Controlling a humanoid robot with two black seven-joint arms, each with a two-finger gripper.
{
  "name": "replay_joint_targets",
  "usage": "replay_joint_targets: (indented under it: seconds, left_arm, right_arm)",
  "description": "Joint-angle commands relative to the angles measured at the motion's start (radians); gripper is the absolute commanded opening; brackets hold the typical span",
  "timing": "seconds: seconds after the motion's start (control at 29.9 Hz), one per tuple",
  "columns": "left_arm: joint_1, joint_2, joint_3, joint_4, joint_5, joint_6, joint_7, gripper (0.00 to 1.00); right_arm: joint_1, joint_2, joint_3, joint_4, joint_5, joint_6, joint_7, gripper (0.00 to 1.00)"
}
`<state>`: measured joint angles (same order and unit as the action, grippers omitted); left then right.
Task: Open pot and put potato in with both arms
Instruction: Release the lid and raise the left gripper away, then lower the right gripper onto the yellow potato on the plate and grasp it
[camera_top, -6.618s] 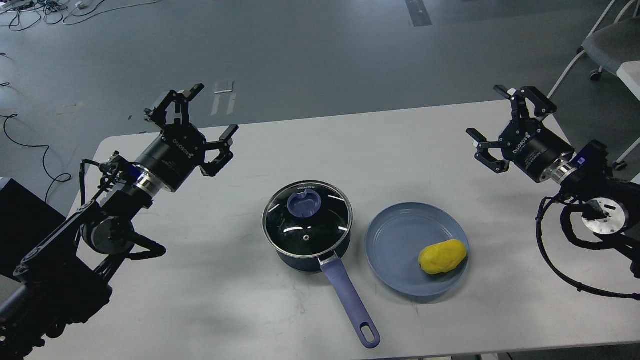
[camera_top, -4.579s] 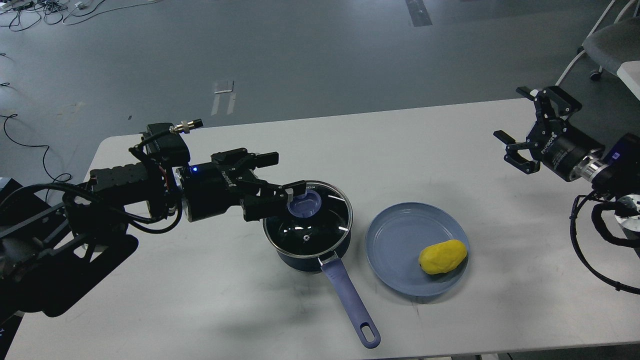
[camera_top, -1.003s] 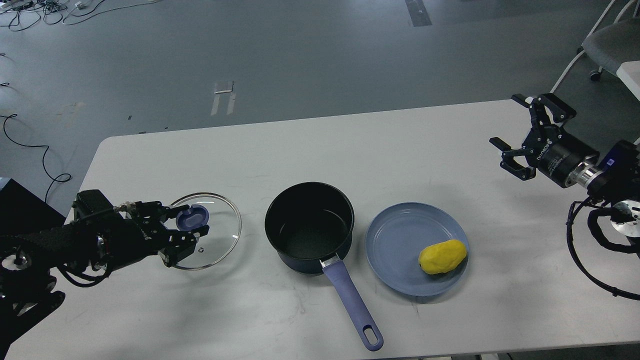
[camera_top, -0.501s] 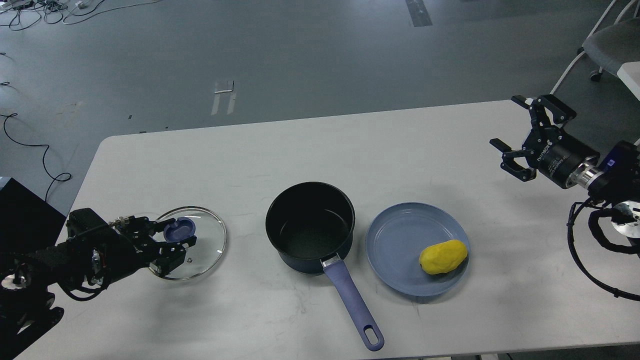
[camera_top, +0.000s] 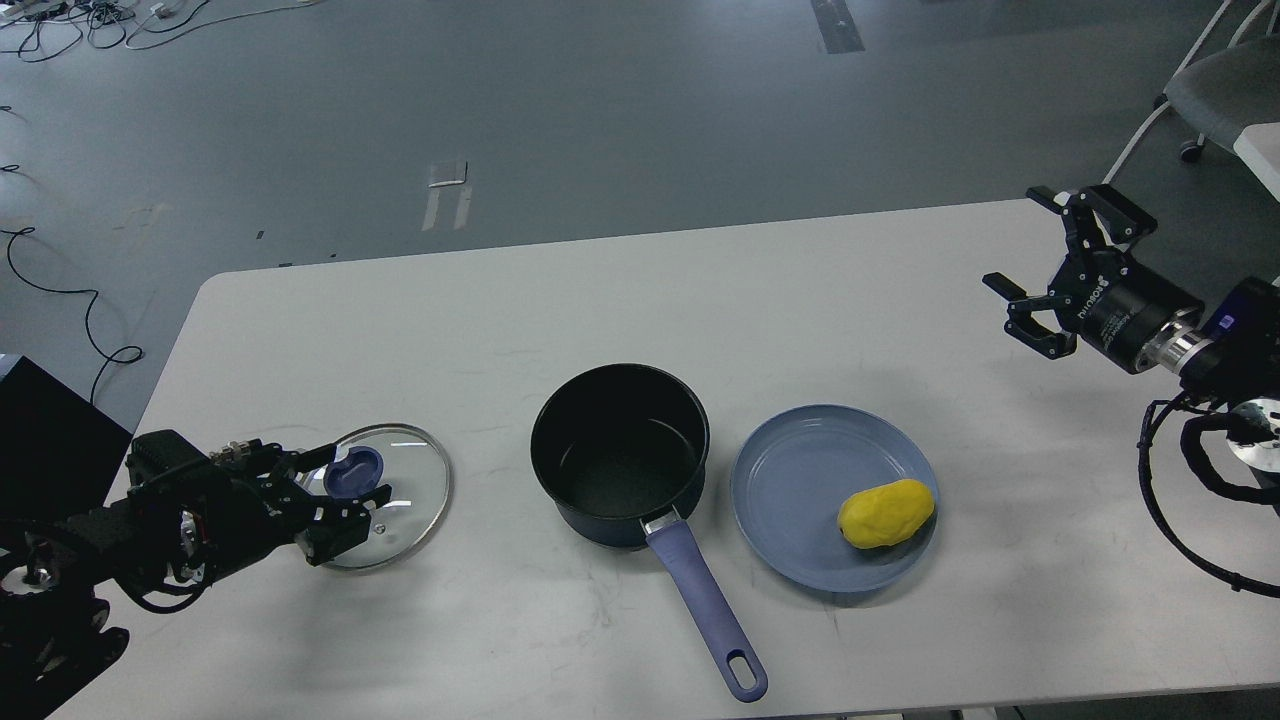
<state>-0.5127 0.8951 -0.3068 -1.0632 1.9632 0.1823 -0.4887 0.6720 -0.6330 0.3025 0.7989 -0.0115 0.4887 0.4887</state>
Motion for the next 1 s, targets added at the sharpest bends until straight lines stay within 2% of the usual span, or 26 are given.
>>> replay_joint_targets:
  seconds: [0.0, 0.13, 0.2, 0.27, 0.33, 0.37, 0.47, 0.6, 0.74, 0.97]
  left_arm:
    - [-0.016, 0.033, -0.014, -0.059, -0.154, -0.007, 0.0, 0.98]
    - [-0.096, 0.113, -0.008, -0.184, -0.439, -0.062, 0.0, 0.98]
    - [-0.159, 0.133, -0.014, -0.234, -0.622, -0.163, 0.0, 0.98]
    - [-0.246, 0.139, -0.017, -0.247, -0.896, -0.3, 0.0, 0.98]
    - [-0.285, 0.137, -0.017, -0.244, -1.03, -0.355, 0.0, 0.98]
    - [-0.315, 0.134, -0.017, -0.238, -1.152, -0.401, 0.0, 0.98]
    - [-0.349, 0.13, -0.018, -0.23, -1.329, -0.469, 0.0, 0.98]
    - [-0.352, 0.13, -0.018, -0.23, -1.35, -0.478, 0.0, 0.98]
    - [-0.352, 0.133, -0.017, -0.23, -1.35, -0.48, 0.0, 0.98]
    - [-0.352, 0.128, -0.017, -0.23, -1.35, -0.48, 0.0, 0.98]
  right_arm:
    - [0.02, -0.029, 0.001, 0.017, -0.033, 0.0, 0.0, 1.0]
    - [0.095, -0.099, 0.0, 0.089, -0.201, 0.0, 0.0, 1.0]
    - [0.145, -0.132, 0.001, 0.132, -0.327, 0.0, 0.0, 1.0]
    - [0.217, -0.172, 0.0, 0.18, -0.476, 0.0, 0.0, 1.0]
    - [0.262, -0.191, 0.0, 0.206, -0.56, 0.0, 0.0, 1.0]
    - [0.303, -0.198, -0.005, 0.238, -0.656, 0.0, 0.0, 1.0]
    - [0.417, -0.206, -0.06, 0.35, -0.923, 0.0, 0.0, 1.0]
    - [0.538, -0.212, -0.175, 0.471, -1.146, 0.0, 0.0, 1.0]
    - [0.743, -0.194, -0.389, 0.581, -1.411, 0.0, 0.0, 1.0]
    - [0.854, -0.142, -0.548, 0.729, -1.777, 0.0, 0.0, 1.0]
